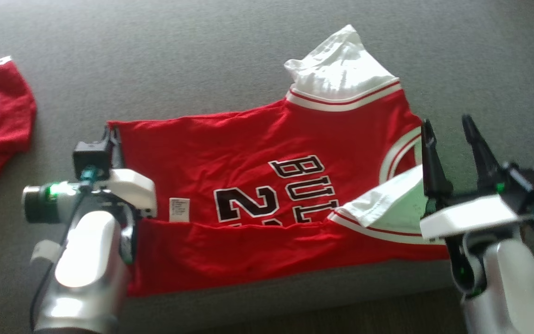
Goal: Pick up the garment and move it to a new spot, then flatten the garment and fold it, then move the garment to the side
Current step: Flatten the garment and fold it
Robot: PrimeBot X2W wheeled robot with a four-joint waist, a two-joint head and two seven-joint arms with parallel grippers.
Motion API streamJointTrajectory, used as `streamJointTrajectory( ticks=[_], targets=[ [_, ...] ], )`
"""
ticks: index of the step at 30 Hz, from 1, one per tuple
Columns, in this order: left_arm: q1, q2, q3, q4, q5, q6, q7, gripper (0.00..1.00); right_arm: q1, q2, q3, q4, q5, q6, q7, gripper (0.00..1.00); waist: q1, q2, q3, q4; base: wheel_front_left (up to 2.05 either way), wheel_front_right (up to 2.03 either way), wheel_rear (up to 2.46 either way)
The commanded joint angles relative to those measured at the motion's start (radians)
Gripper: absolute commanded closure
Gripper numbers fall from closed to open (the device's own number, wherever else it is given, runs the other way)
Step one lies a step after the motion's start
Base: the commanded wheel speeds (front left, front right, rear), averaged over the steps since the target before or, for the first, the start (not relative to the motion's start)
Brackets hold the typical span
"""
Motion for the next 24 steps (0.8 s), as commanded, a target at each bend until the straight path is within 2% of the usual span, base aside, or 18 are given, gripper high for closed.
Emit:
streamJointTrajectory(
  ticks=[1, 10, 13, 18, 24],
  targets=[
    [-0.002, 0.018, 0.019, -0.047, -0.002, -0.005, -0.005, 1.0, -0.061, -0.009, 0.02, -0.027, -0.004, 0.0, 0.017, 0.0, 0.0, 0.0, 0.0, 0.019, 0.0, 0.0, 0.0],
    [0.049, -0.027, -0.055, -0.184, 0.001, -0.036, -0.005, 1.0, -0.352, -0.011, 0.0, 0.131, -0.029, 0.0, 0.261, 0.0, 0.0, 0.0, 0.029, 0.126, 0.0, 0.0, 0.0],
    [0.045, -0.038, -0.083, -0.205, -0.001, -0.043, -0.005, 1.0, -0.461, -0.044, -0.023, 0.233, -0.034, 0.0, 0.311, 0.0, 0.0, 0.0, 0.052, 0.162, 0.0, 0.0, 0.0],
    [0.03, -0.05, -0.129, -0.267, -0.013, -0.057, -0.005, 1.0, -0.611, -0.119, -0.053, 0.442, -0.059, 0.0, 0.347, 0.0, 0.0, 0.0, 0.09, 0.213, 0.0, 0.0, 0.0],
    [0.021, -0.054, -0.179, -0.295, -0.024, -0.057, -0.005, 1.0, -0.742, -0.178, -0.01, 0.653, -0.037, 0.0, 0.368, 0.0, 0.0, 0.0, 0.122, 0.245, 0.0, 0.0, 0.0]
  ],
)
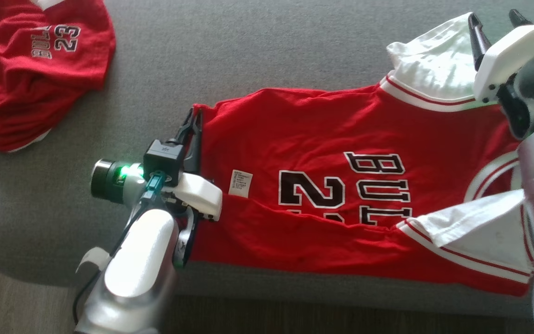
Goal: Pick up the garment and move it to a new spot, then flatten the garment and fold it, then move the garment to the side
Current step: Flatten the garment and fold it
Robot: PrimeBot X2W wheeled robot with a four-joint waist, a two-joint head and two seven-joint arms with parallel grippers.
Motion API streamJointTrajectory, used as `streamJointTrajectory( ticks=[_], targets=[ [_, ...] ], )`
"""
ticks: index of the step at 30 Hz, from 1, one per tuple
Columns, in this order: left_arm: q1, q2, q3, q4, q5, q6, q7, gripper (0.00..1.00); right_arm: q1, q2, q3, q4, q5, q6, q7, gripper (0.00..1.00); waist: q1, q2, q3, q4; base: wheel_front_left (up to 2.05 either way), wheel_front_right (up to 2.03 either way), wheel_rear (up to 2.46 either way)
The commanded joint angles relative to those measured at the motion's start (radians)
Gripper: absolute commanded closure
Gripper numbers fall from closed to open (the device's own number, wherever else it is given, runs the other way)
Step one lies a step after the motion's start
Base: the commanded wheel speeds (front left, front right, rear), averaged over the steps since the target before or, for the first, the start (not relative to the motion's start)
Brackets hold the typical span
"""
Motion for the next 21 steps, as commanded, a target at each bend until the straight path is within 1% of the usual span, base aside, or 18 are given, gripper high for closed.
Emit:
streamJointTrajectory(
  ticks=[1, 6, 10, 11, 17, 21],
  targets=[
    [-0.038, 0.012, 0.012, -0.037, -0.009, 0.001, -0.005, 1.0, -0.061, -0.022, 0.041, 0.023, 0.012, 0.0, 0.005, 0.0, -0.0001, 0.0, 0.019, 0.018, 0.0, 0.0, 0.0],
    [-0.05, 0.012, -0.016, -0.046, -0.027, 0.006, -0.005, 1.0, -0.138, -0.058, 0.061, 0.158, 0.04, 0.0, 0.009, 0.0, -0.0001, 0.0, 0.038, 0.033, 0.0, 0.0, 0.0],
    [-0.059, 0.012, -0.036, -0.051, -0.04, 0.012, -0.005, 1.0, -0.179, -0.069, 0.07, 0.219, 0.064, 0.0, 0.004, 0.0, -0.0001, 0.0, 0.052, 0.043, 0.0, 0.0, 0.0],
    [-0.067, 0.012, -0.048, -0.052, -0.047, 0.015, -0.005, 1.0, -0.201, -0.077, 0.077, 0.251, 0.08, 0.0, -0.001, 0.0, -0.0001, 0.0, 0.062, 0.05, 0.0, 0.0, 0.0],
    [-0.087, 0.012, -0.068, -0.047, -0.058, 0.024, -0.005, 1.0, -0.243, -0.089, 0.138, 0.32, 0.119, 0.0, -0.008, 0.0, -0.0001, 0.0, 0.078, 0.061, 0.0, 0.0, 0.0],
    [-0.093, 0.012, -0.074, -0.043, -0.063, 0.028, -0.005, 1.0, -0.263, -0.09, 0.159, 0.354, 0.16, 0.0, -0.013, 0.0, -0.0001, 0.0, 0.082, 0.063, 0.0, 0.0, 0.0]
  ],
)
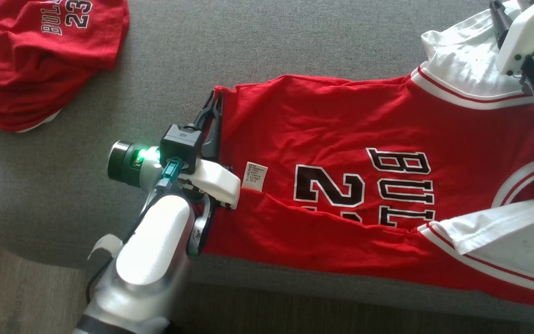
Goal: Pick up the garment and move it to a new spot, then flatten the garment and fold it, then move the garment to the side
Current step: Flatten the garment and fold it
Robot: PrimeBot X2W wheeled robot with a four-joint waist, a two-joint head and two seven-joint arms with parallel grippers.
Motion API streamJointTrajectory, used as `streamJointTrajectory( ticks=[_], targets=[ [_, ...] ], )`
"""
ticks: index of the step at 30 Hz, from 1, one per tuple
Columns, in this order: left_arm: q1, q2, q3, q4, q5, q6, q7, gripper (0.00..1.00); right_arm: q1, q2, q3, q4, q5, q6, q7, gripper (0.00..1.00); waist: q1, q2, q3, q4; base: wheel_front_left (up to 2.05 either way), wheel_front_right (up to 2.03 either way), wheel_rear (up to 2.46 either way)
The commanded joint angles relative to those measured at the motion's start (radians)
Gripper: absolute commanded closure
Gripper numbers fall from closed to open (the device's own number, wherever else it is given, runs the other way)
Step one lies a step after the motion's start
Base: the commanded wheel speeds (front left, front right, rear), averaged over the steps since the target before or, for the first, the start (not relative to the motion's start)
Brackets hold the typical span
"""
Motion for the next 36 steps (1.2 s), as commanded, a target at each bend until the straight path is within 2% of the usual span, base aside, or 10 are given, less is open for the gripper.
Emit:
streamJointTrajectory(
  ticks=[1, 2, 4, 5, 10, 18, 27, 36],
  targets=[
    [-0.028, 0.017, 0.027, -0.025, -0.003, 0.005, -0.005, 1.0, -0.02, 0.0, 0.025, -0.014, 0.006, 0.0, -0.003, 0.0, -0.0001, 0.0, 0.001, 0.0, 0.0, 0.0, 0.0],
    [-0.029, 0.017, 0.025, -0.024, -0.004, 0.005, -0.005, 1.0, -0.021, 0.0, 0.039, -0.008, 0.011, 0.0, -0.001, 0.01, -0.0001, 0.0, 0.001, 0.001, 0.0, 0.0, 0.0],
    [-0.031, 0.017, 0.022, -0.024, -0.007, 0.006, -0.005, 1.0, -0.026, -0.004, 0.061, 0.0, 0.024, 0.0, -0.004, 0.96, -0.0001, 0.0, 0.004, 0.002, 0.0, 0.0, 0.0],
    [-0.033, 0.017, 0.022, -0.025, -0.008, 0.007, -0.005, 1.0, -0.029, -0.006, 0.07, 0.004, 0.031, 0.0, -0.007, 1.0, -0.0001, 0.0, 0.005, 0.002, 0.0, 0.0, 0.0],
    [-0.041, 0.017, 0.019, -0.025, -0.012, 0.011, -0.005, 1.0, -0.036, -0.015, 0.107, 0.022, 0.061, 0.0, -0.023, 1.0, -0.0001, 0.0, 0.011, 0.004, 0.0, 0.0, 0.0],
    [-0.034, 0.017, 0.039, -0.005, -0.009, 0.013, -0.005, 1.0, -0.024, -0.019, 0.166, 0.009, 0.109, 0.0, -0.12, 1.0, -0.0001, 0.0, -0.02, -0.016, 0.0, 0.0, 0.0],
    [-0.02, 0.03, 0.089, 0.013, 0.003, 0.01, -0.005, 1.0, 0.016, -0.016, 0.243, -0.069, 0.211, 0.0, -0.189, 1.0, -0.0001, 0.0, -0.087, -0.072, 0.0, 0.0, 0.0],
    [-0.009, 0.068, 0.134, 0.035, 0.008, 0.003, -0.005, 1.0, 0.085, -0.032, 0.294, -0.174, 0.322, 0.0, -0.196, 1.0, -0.0001, 0.0, -0.152, -0.127, 0.0, 0.0, 0.0]
  ],
)
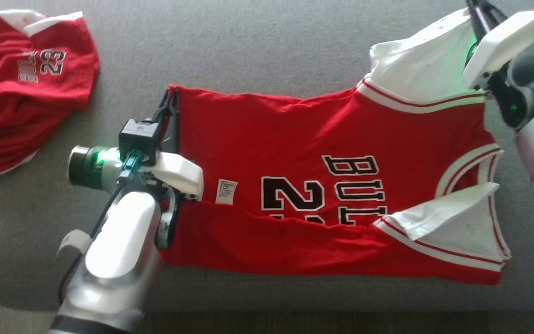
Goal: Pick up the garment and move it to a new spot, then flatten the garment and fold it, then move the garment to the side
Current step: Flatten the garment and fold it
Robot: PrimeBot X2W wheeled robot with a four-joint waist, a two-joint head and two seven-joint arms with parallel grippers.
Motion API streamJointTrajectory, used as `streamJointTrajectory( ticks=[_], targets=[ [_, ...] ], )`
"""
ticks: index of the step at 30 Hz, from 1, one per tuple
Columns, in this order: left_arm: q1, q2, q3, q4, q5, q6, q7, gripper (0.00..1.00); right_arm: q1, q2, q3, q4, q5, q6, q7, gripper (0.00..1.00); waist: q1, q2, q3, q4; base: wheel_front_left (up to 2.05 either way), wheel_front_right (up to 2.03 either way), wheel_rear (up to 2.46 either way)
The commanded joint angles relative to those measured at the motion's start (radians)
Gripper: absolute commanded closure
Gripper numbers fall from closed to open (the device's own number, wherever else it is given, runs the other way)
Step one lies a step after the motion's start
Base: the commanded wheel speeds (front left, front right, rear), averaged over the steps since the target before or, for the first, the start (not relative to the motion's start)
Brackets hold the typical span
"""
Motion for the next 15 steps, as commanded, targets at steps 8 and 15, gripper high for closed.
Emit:
streamJointTrajectory(
  ticks=[8, 15],
  targets=[
    [0.041, 0.064, 0.061, -0.012, 0.013, -0.013, -0.005, 1.0, 0.134, -0.052, 0.029, -0.18, 0.098, 0.0, 0.034, 1.0, 0.0, 0.0, -0.078, -0.056, 0.0, 0.0, 0.0],
    [0.094, 0.088, 0.067, 0.005, 0.013, -0.024, -0.005, 1.0, 0.269, -0.089, -0.002, -0.326, 0.144, 0.0, 0.103, 1.0, 0.0, 0.0, -0.128, -0.081, 0.0, 0.0, 0.0]
  ],
)
